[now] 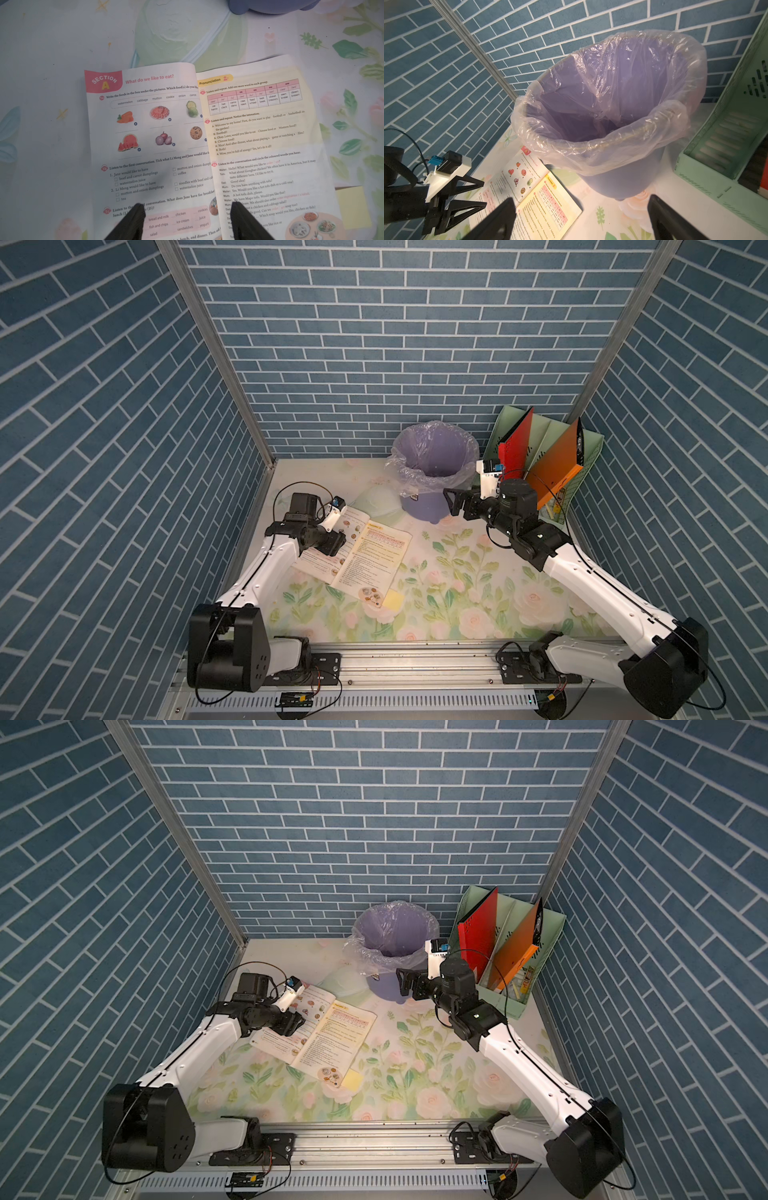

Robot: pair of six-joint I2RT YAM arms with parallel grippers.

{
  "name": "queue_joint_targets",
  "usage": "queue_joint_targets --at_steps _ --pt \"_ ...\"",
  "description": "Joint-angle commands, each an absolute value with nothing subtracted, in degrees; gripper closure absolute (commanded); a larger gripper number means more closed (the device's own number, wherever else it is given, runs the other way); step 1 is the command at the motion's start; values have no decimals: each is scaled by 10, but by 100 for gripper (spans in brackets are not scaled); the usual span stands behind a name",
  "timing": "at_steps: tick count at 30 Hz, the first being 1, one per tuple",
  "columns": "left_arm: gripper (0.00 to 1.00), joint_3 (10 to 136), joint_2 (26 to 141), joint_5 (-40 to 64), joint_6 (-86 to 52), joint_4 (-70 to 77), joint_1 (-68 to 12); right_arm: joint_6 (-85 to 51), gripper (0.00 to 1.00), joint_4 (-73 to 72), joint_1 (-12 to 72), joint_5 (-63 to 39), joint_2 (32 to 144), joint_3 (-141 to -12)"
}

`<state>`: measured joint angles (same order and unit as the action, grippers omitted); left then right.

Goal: Peel off the used sticky note
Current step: Place the note in the trash bin, then turn the page of the book at the center of the board.

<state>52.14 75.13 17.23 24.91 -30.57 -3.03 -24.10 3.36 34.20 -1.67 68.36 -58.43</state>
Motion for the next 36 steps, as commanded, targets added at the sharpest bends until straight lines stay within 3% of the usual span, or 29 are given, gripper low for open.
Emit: queue_joint_targets --at_steps 1,5,8,13,15,18,22,36 --pt "30 531 763 176 279 -316 15 -291 0 96 380 24 695 -586" --pt "30 522 782 168 294 -304 62 -334 1 32 417 6 663 -492" --pt "31 507 798 155 300 -286 72 -453 0 0 418 32 661 -438" --pt "31 480 812 146 303 -264 72 -503 1 -121 415 -84 669 -363" --pt "32 470 816 143 305 -256 72 -504 1 -113 414 -113 690 -372" --pt "33 455 821 152 312 -251 70 -496 1 -36 439 -83 739 -403" --pt "33 434 821 167 325 -250 60 -532 1 -37 496 -37 773 -407" --pt "34 401 826 140 330 -232 40 -650 12 -255 563 -41 904 -381"
